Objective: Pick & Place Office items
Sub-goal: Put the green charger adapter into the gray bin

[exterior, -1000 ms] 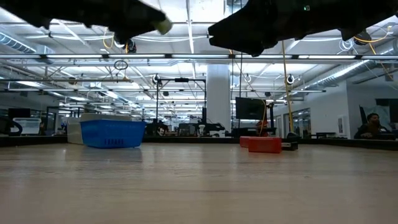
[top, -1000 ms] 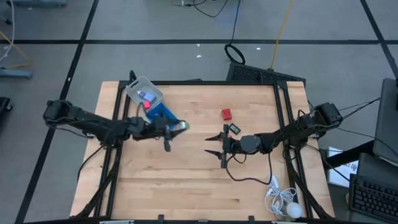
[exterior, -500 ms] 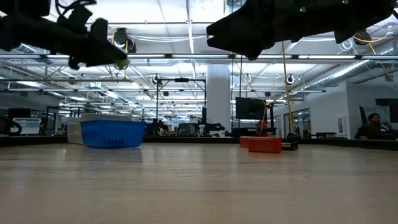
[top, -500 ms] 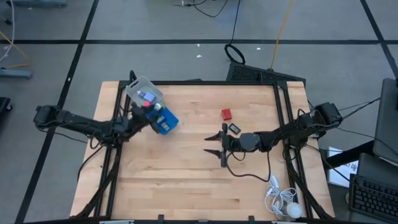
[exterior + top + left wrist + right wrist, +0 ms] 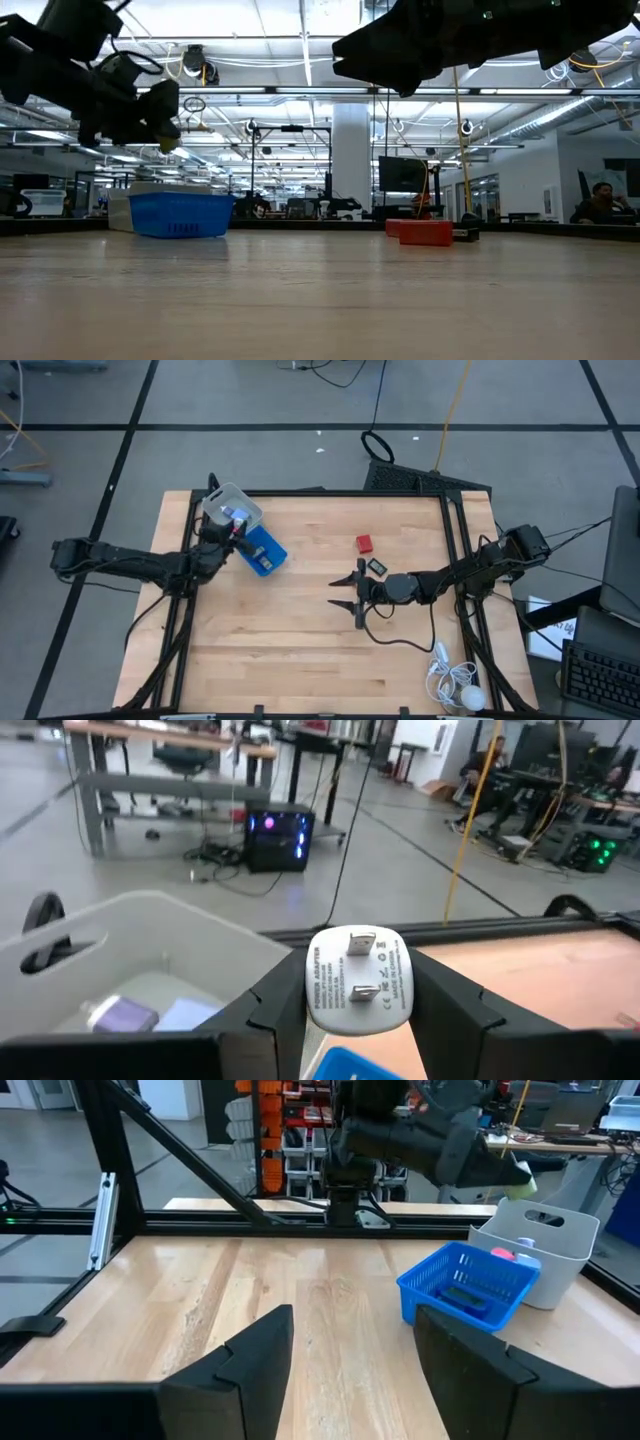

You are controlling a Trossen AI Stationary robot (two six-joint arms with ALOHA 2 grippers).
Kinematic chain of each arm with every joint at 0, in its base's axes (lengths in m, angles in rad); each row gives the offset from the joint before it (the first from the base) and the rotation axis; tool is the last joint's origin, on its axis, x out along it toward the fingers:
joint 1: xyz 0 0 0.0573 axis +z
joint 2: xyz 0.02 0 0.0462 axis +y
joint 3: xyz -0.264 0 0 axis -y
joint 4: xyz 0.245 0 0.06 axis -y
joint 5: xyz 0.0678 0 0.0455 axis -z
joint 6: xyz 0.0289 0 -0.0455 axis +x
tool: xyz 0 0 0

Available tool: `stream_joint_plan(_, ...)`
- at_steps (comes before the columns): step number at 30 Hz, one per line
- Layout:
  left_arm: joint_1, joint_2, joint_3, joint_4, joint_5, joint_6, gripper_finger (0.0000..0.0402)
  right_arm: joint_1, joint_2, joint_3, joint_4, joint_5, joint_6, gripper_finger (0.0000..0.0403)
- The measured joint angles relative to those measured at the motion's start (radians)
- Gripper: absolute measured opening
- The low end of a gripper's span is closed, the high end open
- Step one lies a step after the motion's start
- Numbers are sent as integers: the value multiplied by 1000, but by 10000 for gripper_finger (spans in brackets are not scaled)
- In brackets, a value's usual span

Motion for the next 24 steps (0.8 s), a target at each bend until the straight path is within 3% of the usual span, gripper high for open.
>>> stream_joint_plan(10,137,1,0,-244,102,-262,140,0,0,0,0,0,11,197)
stream_joint_plan(18,213,3,0,-315,207,-287,146,0,0,0,0,0,11,196)
stream_joint_plan(24,231,3,0,-366,214,-305,143,0,0,0,0,0,14,196)
